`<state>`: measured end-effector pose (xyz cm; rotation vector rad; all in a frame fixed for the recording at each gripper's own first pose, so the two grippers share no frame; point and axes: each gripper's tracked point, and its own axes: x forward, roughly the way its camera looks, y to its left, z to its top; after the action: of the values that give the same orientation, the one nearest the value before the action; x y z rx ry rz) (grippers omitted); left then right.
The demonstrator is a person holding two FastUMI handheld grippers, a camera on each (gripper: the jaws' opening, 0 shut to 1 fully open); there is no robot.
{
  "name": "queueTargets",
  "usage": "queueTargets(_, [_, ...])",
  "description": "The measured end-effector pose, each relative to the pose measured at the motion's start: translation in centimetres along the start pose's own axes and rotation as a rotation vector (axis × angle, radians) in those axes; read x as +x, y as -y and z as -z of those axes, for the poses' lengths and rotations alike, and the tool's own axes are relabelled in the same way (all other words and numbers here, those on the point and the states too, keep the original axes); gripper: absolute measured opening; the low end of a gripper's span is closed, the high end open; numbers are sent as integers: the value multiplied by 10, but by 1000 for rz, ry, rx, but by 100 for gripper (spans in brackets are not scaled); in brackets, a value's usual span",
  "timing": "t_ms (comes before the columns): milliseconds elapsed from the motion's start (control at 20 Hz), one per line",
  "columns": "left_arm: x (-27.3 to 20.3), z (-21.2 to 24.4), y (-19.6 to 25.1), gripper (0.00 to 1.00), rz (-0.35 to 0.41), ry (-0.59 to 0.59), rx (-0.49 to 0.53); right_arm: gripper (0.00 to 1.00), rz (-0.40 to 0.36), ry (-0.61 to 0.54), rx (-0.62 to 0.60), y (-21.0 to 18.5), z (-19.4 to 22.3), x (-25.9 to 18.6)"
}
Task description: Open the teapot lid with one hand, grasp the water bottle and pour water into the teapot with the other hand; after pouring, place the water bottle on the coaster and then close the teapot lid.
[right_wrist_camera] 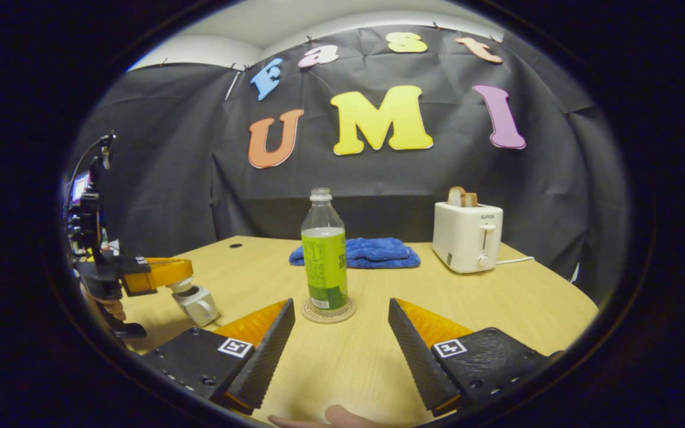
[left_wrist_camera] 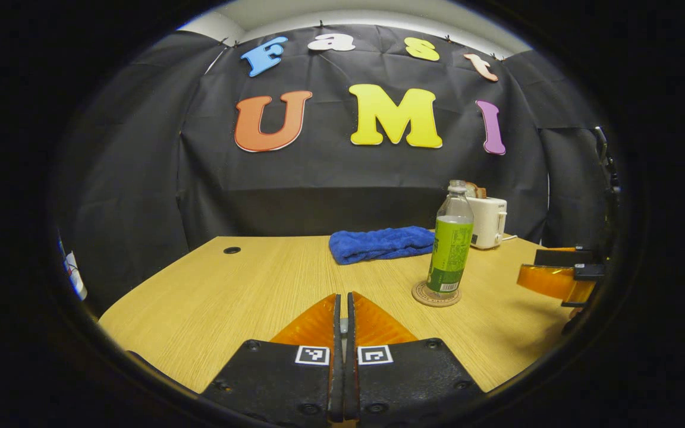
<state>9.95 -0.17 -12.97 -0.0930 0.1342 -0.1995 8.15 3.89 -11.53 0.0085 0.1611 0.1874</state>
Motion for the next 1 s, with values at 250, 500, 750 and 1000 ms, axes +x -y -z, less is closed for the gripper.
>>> queueTargets(250, [13,2,-3,4,-59,-13,27,95,-30,23,22,19,-4,-8])
queueTargets(500, [15,8,-7,4,-120,-33,13,95,-42,9,29,42,0,-11])
queueTargets(750, [11,14,-6,7,-146,-37,-35,93,-59,7,3,48,-6,-20])
queueTargets(1000, [3,5,-6,34,-178,-23,-58,96,-88,29,-39,39,-15,-31])
